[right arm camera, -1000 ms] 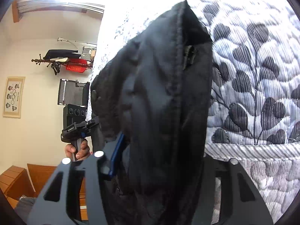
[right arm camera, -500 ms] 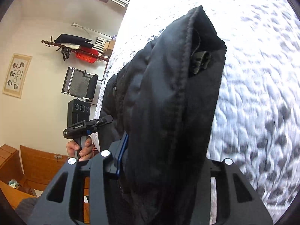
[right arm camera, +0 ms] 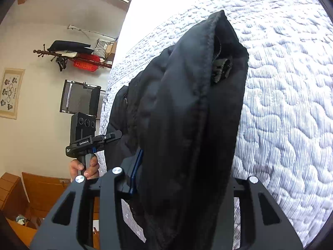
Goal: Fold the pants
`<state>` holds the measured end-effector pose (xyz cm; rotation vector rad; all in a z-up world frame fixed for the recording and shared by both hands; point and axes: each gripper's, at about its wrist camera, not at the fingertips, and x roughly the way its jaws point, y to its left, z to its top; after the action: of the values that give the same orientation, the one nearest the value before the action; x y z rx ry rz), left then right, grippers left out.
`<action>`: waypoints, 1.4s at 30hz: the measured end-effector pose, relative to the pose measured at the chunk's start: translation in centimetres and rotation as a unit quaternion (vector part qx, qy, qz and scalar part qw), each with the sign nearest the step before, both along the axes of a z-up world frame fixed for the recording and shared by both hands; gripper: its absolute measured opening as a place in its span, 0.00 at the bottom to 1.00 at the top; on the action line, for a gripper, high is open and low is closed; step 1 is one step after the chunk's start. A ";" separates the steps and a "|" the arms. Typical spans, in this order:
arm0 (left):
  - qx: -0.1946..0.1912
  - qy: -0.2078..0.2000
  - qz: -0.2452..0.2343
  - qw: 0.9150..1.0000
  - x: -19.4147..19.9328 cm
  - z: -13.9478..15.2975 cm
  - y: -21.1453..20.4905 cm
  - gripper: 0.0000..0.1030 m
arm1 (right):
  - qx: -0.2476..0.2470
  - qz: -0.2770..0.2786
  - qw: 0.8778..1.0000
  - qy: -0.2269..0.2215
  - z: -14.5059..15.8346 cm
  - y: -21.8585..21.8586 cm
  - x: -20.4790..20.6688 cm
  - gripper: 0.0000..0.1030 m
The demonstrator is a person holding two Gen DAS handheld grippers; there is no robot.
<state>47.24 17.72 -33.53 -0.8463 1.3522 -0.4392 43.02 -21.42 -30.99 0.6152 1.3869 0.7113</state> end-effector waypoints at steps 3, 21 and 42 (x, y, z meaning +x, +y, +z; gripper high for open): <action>-0.012 0.005 0.000 1.000 0.4 -1.0 0.6 0.32 | 0.005 -0.003 1.000 0.016 -1.6 -0.7 0.5 0.41; 0.097 -0.098 0.082 0.987 -5.1 2.5 2.7 0.74 | -0.055 -0.093 0.986 -0.128 4.4 -5.0 -4.5 0.52; 0.198 -0.102 0.139 0.965 -12.0 5.2 2.7 0.87 | -0.084 -0.187 0.976 -0.077 4.1 -6.4 -10.7 0.89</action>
<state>35.20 20.38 -28.29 -0.6248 1.0607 -0.0294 32.33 -27.77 -26.85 0.6499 1.1328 0.3292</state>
